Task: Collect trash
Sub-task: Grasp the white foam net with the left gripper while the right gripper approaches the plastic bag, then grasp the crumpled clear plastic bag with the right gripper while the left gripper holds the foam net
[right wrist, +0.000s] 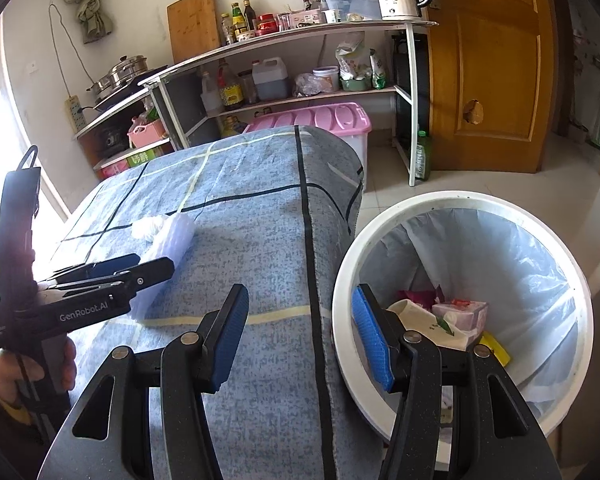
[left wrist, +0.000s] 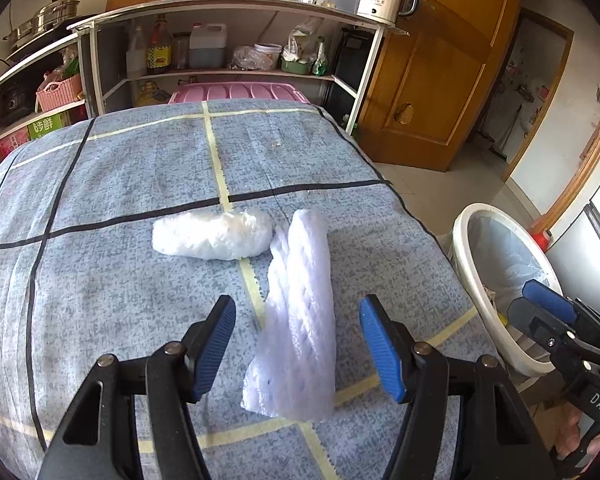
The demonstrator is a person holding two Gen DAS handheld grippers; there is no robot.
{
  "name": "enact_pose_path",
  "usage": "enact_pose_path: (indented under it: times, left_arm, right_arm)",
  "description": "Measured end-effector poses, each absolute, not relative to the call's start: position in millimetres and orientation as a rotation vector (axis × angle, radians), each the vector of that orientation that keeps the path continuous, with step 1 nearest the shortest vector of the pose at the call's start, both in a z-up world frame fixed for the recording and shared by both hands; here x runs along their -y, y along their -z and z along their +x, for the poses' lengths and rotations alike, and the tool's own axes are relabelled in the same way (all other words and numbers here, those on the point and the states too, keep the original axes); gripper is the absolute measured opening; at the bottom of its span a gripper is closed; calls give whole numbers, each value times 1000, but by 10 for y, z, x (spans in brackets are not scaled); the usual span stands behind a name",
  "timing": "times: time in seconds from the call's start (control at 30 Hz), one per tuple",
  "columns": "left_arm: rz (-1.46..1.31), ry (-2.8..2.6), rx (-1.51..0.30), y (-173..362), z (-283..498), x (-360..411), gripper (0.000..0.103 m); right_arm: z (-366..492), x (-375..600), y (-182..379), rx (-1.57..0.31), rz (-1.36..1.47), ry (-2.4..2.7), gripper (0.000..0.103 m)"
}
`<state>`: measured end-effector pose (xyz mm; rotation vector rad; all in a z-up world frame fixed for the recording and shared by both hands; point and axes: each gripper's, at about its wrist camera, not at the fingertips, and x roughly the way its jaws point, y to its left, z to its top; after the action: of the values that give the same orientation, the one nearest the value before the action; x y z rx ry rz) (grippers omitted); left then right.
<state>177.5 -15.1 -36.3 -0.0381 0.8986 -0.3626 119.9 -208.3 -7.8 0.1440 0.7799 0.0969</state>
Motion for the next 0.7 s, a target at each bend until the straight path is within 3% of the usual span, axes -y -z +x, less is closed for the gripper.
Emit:
enact_pose_path:
  times: [0.07, 0.13, 0.23, 0.7]
  left_arm:
    - [-8, 351, -891, 375, 1768, 165, 65]
    - [1, 365, -918, 411, 1765, 160, 44]
    - [5, 376, -919, 411, 1724, 126, 33]
    - [-36, 299, -827, 175, 1344, -477, 31]
  right_arm:
    - [1238, 2044, 70, -782, 134, -99, 55]
    - [1265, 2019, 60, -781, 132, -105, 55]
    - [1323, 1950, 39, -782, 131, -113, 55]
    - [1532, 1451, 40, -787, 52, -196, 55]
